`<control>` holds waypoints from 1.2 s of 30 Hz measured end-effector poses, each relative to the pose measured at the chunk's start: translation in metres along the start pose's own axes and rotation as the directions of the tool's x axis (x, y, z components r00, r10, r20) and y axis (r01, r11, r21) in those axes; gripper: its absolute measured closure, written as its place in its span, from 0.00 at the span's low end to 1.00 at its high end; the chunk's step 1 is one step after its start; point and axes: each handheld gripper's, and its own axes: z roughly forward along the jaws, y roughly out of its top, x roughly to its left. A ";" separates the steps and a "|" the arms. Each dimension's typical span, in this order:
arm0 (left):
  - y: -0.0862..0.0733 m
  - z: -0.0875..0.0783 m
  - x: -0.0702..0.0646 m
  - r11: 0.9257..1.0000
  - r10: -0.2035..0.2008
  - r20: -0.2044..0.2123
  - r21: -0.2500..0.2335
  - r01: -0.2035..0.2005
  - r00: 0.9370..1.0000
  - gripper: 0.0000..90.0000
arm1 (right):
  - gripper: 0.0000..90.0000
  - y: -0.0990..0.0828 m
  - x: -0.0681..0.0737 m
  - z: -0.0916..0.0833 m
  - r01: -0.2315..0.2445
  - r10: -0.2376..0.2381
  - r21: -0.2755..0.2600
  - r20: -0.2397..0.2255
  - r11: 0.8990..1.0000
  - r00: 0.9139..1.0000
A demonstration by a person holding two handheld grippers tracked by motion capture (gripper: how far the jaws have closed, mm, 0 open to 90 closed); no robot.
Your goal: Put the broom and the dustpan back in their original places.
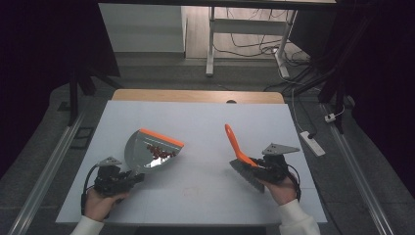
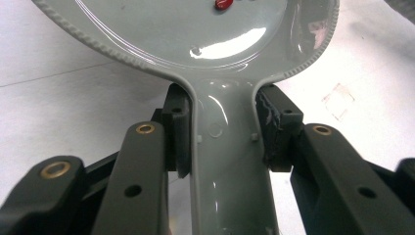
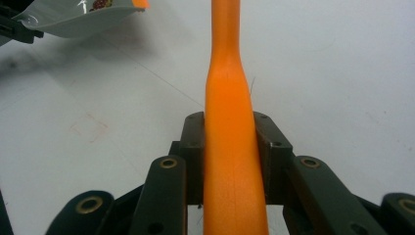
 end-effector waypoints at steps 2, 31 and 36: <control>-0.001 0.000 0.000 1.000 -0.018 -0.004 -0.005 0.018 1.000 0.68 | 0.78 -0.002 0.000 -0.001 -0.005 0.005 0.003 -0.002 1.000 1.000; -0.007 0.011 0.003 0.989 -0.151 -0.100 -0.016 0.150 0.983 0.68 | 0.78 -0.025 -0.023 0.006 -0.143 0.143 0.049 0.008 0.989 0.990; -0.006 0.016 0.002 0.985 -0.171 -0.129 -0.004 0.172 0.977 0.68 | 0.76 -0.026 -0.027 0.007 -0.140 0.138 0.058 0.038 0.989 0.990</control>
